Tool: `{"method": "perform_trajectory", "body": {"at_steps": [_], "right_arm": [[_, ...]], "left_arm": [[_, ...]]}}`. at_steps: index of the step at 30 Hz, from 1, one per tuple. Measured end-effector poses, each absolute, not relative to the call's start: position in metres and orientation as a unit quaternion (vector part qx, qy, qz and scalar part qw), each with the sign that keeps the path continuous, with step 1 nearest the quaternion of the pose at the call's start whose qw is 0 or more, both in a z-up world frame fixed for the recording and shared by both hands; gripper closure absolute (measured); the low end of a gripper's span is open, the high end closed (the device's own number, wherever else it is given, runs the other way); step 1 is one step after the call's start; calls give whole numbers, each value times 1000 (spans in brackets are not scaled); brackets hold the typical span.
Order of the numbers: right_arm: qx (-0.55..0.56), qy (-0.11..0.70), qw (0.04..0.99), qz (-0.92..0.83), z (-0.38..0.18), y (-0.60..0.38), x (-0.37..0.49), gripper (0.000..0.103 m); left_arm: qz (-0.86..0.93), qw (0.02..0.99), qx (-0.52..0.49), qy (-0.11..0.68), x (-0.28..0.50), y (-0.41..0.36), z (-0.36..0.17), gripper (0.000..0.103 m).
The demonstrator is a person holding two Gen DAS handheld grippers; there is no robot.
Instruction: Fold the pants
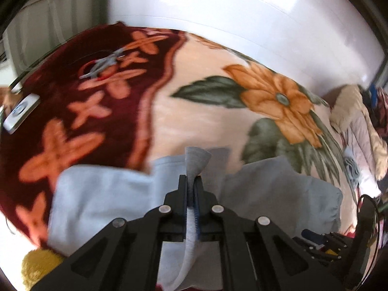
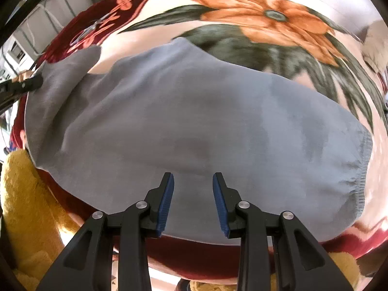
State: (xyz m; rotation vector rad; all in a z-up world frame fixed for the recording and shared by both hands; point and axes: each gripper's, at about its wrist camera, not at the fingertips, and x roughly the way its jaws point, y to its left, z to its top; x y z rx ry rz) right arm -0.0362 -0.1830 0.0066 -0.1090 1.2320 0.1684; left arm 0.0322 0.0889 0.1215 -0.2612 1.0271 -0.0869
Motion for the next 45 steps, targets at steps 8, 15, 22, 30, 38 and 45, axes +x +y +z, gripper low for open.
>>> {"method": "perform_trajectory", "body": {"at_steps": [8, 15, 22, 30, 38, 45], "right_arm": [[-76, 579, 804, 112, 9, -147, -23, 69], [-92, 589, 791, 140, 2, -108, -16, 69], [-112, 600, 777, 152, -16, -83, -17, 69], [-111, 599, 779, 146, -19, -83, -21, 69], [-125, 592, 782, 149, -22, -78, -22, 68], [-106, 598, 778, 157, -18, -87, -20, 68]], "left_arm": [[16, 846, -166, 507, 8, 151, 102, 99], [64, 846, -137, 511, -9, 182, 102, 99], [82, 831, -142, 532, -18, 209, 83, 98], [80, 827, -134, 540, -31, 217, 80, 97], [106, 826, -127, 538, -47, 227, 80, 96], [78, 842, -157, 511, -33, 232, 94, 74]]}}
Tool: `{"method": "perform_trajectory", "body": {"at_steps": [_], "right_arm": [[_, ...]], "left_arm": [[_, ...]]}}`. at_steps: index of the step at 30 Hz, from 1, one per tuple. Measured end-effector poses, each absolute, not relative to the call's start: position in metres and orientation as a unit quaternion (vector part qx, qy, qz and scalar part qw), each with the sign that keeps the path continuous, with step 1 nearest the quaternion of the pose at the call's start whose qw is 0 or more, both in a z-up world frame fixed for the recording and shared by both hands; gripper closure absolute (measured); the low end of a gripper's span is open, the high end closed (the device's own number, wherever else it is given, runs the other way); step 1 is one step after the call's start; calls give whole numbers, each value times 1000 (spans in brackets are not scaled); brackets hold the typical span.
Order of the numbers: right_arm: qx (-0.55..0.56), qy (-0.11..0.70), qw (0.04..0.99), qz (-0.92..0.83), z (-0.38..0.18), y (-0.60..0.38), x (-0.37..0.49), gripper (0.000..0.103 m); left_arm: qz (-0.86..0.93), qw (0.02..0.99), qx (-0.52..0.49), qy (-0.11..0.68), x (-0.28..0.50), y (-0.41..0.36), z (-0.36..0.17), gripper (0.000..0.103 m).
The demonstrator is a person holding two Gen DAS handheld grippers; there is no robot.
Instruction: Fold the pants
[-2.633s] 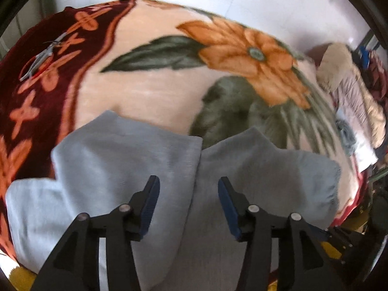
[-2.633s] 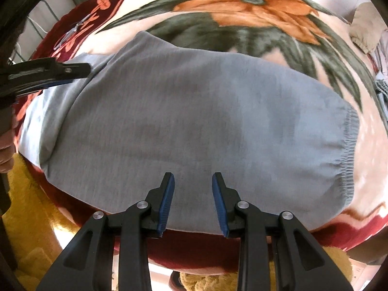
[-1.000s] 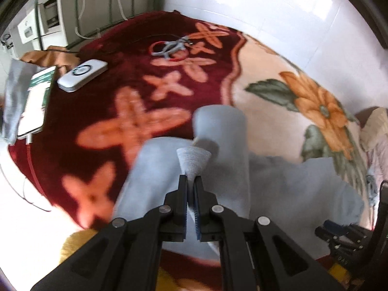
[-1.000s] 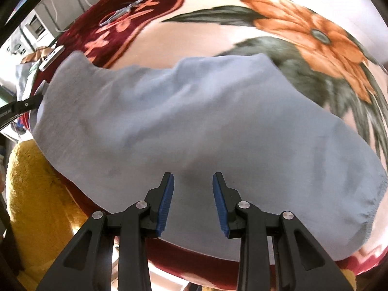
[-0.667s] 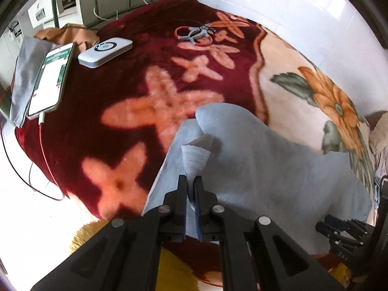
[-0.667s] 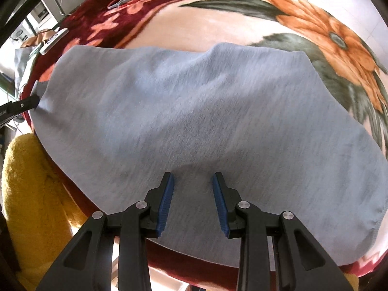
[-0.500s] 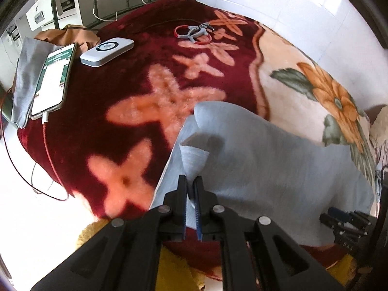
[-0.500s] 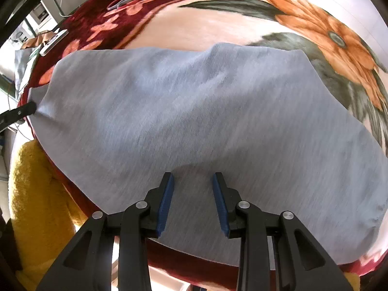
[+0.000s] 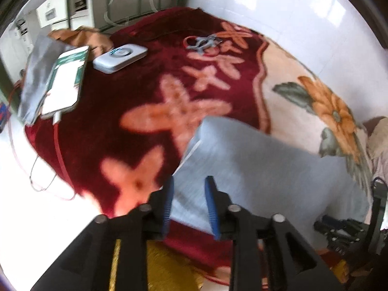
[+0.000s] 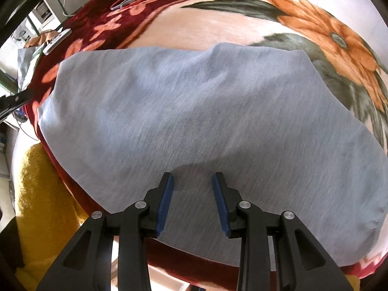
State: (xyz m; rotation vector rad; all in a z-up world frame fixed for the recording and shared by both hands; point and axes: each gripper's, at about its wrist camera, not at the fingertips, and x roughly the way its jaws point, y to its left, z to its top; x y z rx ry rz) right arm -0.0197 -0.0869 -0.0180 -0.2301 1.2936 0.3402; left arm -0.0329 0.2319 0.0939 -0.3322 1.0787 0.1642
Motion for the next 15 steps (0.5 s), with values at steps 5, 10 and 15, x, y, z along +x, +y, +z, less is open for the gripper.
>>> {"method": "perform_trajectory", "body": {"at_steps": [5, 10, 15], "right_arm": [[-99, 598, 781, 151, -11, -94, -22, 68], [-98, 598, 783, 139, -9, -103, -22, 68], [-96, 606, 779, 130, -18, -104, -18, 68]], "left_arm": [[28, 853, -149, 499, 1, 225, 90, 62], [1, 873, -117, 473, 30, 211, 87, 42], [2, 861, -119, 494, 53, 215, 66, 42]]}}
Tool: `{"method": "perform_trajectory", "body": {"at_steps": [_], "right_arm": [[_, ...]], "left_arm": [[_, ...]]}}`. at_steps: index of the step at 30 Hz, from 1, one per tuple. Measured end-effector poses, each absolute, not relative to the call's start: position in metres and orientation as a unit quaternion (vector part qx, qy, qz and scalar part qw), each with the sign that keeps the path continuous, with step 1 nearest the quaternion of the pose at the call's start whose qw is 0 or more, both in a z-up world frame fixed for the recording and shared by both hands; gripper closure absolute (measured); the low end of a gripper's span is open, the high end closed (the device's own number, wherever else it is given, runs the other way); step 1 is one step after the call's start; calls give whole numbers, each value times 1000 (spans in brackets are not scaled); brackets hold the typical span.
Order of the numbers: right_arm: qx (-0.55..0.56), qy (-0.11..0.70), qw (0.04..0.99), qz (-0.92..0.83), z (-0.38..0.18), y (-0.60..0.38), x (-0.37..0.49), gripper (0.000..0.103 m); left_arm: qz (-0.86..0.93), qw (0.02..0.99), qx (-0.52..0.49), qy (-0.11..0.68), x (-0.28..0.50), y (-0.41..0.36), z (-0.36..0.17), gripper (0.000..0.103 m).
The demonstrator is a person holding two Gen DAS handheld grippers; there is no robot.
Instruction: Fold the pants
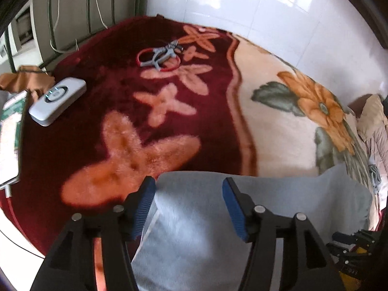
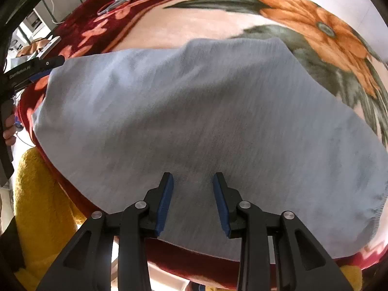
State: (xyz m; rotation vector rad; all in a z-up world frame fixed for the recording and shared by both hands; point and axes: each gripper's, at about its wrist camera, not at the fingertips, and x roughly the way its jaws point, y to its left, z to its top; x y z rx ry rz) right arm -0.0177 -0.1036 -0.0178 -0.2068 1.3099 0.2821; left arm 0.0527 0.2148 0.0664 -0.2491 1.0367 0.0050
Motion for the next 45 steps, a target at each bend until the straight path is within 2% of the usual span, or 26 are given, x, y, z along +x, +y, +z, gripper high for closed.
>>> {"method": "perform_trajectory", "body": {"at_steps": [5, 6, 7, 9, 10, 14, 16, 19, 23, 25, 28, 45], "right_arm": [[-100, 609, 777, 125, -25, -100, -15, 66], [-98, 609, 777, 125, -25, -100, -15, 66], [-95, 609, 777, 126, -25, -101, -15, 66], [-91, 609, 778, 127, -26, -102, -14, 66], [-90, 609, 778, 128, -26, -102, -14, 65], [-94, 605, 780, 129, -26, -103, -16, 65], [-97, 603, 781, 129, -26, -103, -17, 65], [-94, 600, 783, 130, -26, -104, -17, 65], [-94, 596, 787, 130, -26, -104, -19, 64], [-93, 594, 788, 130, -27, -104, -19, 63], [-90, 591, 791, 132, -27, -106, -20, 63], [-89, 590, 792, 132, -26, -106, -20, 63]], "left_arm": [[-43, 848, -196, 490, 57, 225, 51, 43], [-51, 847, -204, 488, 57, 224, 51, 55], [-60, 847, -209, 486, 56, 223, 51, 73], [-61, 847, -201, 489, 55, 219, 54, 83], [-57, 851, -193, 485, 53, 218, 58, 84], [7, 885, -92, 456, 40, 206, 79, 83], [50, 894, -40, 444, 39, 204, 82, 77], [100, 890, -7, 446, 41, 213, 81, 75], [91, 886, -60, 451, 33, 237, 84, 72], [76, 885, -85, 451, 25, 243, 88, 63], [65, 879, -120, 458, 10, 250, 88, 59], [44, 809, -213, 546, -41, 238, 54, 60]]}}
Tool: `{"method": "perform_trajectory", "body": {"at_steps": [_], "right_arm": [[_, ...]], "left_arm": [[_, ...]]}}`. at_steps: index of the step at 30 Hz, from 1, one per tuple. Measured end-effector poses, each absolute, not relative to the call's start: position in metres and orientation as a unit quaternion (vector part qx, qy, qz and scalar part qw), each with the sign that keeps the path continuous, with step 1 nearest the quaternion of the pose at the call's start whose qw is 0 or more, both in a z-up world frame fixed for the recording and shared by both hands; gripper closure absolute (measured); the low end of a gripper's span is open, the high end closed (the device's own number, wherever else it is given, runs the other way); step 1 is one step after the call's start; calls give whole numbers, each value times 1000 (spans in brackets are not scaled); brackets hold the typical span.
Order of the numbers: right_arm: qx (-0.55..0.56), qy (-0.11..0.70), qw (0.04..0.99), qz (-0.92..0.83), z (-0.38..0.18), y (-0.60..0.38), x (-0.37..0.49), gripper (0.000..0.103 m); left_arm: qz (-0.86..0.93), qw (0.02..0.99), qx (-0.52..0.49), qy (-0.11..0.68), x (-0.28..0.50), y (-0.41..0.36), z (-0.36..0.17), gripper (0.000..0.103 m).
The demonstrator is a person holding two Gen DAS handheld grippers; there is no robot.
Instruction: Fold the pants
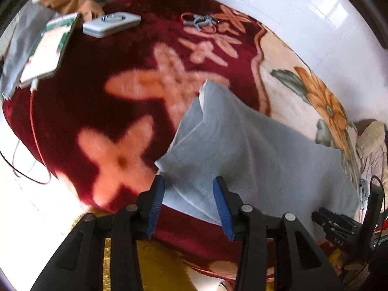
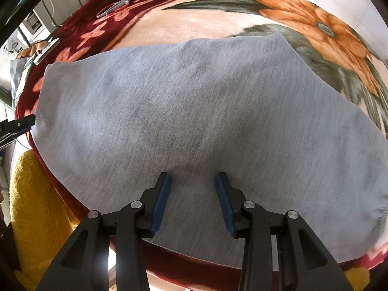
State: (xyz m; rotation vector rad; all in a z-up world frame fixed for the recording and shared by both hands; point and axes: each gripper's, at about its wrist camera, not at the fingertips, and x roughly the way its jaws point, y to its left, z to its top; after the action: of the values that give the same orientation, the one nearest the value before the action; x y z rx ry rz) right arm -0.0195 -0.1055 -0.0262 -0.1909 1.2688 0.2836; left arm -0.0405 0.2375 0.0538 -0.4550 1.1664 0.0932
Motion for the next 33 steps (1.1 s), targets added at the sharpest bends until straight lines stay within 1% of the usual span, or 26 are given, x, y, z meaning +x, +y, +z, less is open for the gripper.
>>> {"method": "perform_trajectory", "body": {"at_steps": [4, 11, 12, 13, 14, 16, 18, 23, 28, 31, 33], "right_arm": [[-88, 590, 792, 132, -26, -106, -19, 63], [-89, 589, 792, 131, -26, -105, -20, 63], [-89, 589, 793, 132, -26, -105, -20, 63], [-89, 588, 793, 132, -27, -106, -20, 63], [-90, 588, 793, 132, -27, -106, -20, 63], [-91, 587, 793, 132, -27, -105, -20, 63], [-92, 585, 795, 133, -26, -106, -21, 63], [-94, 584, 795, 134, -26, -105, -21, 63], [-96, 585, 794, 135, -25, -105, -21, 63], [-97, 584, 794, 134, -25, -105, -21, 63], [-92, 585, 794, 134, -22, -105, -21, 63]], "left_arm": [[49, 806, -239, 540, -39, 244, 49, 66], [76, 810, -235, 532, -29, 243, 46, 67], [78, 812, -232, 530, -28, 242, 46, 71], [80, 814, -227, 529, -28, 242, 47, 85], [84, 814, -219, 532, -29, 241, 47, 90], [93, 813, -203, 538, -30, 239, 50, 95], [94, 816, -197, 535, -34, 238, 53, 98], [122, 831, -169, 515, -53, 239, 70, 100], [139, 826, -144, 527, -58, 241, 67, 99], [142, 818, -158, 535, -58, 245, 63, 99], [135, 824, -166, 525, -58, 243, 69, 99]]}}
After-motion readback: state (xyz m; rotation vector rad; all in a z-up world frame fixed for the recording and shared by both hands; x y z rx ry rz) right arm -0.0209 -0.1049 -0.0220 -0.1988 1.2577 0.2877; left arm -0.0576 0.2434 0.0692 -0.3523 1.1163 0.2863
